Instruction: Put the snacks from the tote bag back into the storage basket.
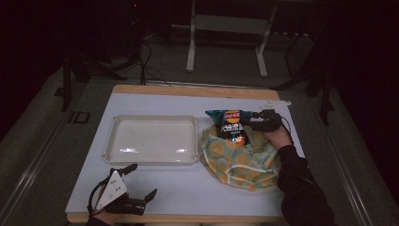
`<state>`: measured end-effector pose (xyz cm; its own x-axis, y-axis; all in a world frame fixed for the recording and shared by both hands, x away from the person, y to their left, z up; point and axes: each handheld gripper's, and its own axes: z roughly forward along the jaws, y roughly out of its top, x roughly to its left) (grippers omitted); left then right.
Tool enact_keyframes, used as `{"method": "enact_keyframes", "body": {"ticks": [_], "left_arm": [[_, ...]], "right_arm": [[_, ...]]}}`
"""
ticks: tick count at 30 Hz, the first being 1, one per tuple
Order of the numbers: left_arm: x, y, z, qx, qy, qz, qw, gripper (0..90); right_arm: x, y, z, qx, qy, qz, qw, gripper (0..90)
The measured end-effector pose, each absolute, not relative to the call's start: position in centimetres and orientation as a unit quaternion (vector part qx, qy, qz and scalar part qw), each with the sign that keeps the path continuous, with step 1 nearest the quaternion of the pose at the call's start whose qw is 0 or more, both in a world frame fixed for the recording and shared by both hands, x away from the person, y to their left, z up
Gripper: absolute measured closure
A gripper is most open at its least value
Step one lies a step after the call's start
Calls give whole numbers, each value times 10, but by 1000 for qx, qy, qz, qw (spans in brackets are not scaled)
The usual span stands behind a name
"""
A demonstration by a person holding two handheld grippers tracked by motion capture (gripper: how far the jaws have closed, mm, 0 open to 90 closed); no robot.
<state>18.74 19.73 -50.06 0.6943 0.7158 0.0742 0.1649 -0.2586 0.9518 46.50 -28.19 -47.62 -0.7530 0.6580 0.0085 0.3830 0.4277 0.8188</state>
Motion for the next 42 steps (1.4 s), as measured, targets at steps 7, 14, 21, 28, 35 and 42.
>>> {"method": "enact_keyframes", "body": {"ticks": [7,14,21,28,35,42], "left_arm": [[188,198,-501,749,296,257,534,1],[188,197,-501,751,294,257,532,1],[188,197,-501,750,295,256,534,1],[188,198,-501,750,295,257,533,1],[188,197,-501,750,294,258,533,1],[188,197,-501,750,295,259,532,1]], "right_arm": [[470,-279,-482,307,837,429,145,603],[471,-273,-484,296,847,422,130,861],[468,-270,-480,296,850,415,135,900],[459,-273,-465,291,841,434,141,900],[446,-277,-451,283,830,459,145,900],[436,-283,-432,277,813,492,144,900]]}}
